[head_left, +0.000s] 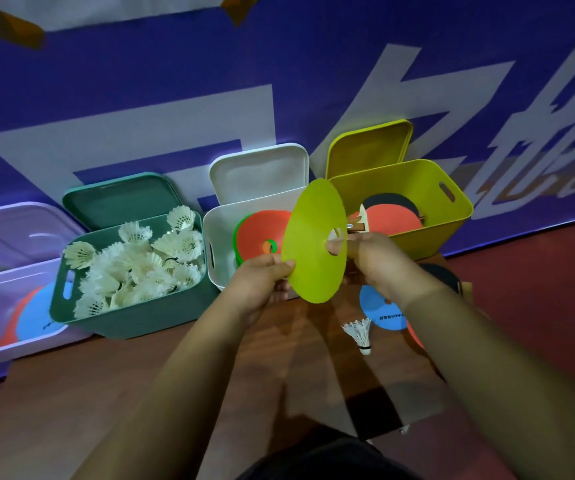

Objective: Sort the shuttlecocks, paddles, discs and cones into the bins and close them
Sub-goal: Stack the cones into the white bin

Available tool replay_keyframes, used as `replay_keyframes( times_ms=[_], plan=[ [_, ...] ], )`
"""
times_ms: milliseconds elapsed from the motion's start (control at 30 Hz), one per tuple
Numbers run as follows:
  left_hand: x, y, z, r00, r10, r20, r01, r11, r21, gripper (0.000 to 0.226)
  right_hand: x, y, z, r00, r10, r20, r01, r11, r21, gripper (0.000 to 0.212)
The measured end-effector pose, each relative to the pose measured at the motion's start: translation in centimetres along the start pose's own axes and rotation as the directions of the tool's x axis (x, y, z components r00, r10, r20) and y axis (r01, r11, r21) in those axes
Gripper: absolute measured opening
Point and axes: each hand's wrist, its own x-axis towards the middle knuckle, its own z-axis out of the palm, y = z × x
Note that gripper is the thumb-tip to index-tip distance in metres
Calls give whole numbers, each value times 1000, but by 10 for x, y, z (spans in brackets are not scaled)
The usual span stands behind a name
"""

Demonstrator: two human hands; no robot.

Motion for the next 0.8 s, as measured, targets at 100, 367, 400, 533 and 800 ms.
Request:
replay_keyframes(
  times_ms=[100,367,400,533,800],
  plan=[
    [12,10,-17,998,9,-55,-17,988,-154,13,5,2,7,995,81,-51,-84,994,-64,20],
    [25,8,-31,976,-155,-152,119,967,-225,9,15,80,-40,924,351,-151,-377,902,-212,17],
    [23,1,-30,973,-172,-156,136,967,-216,10,15,89,-42,908,391,-153,-415,891,-185,19],
    [12,-27,-17,968,-213,-136,195,972,-134,15,18,119,-46,925,356,-133,-381,861,-338,23],
    [-12,-88,18,945,-288,-153,283,958,-52,14,22,163,-51,970,242,20,-154,677,-720,52]
  ],
)
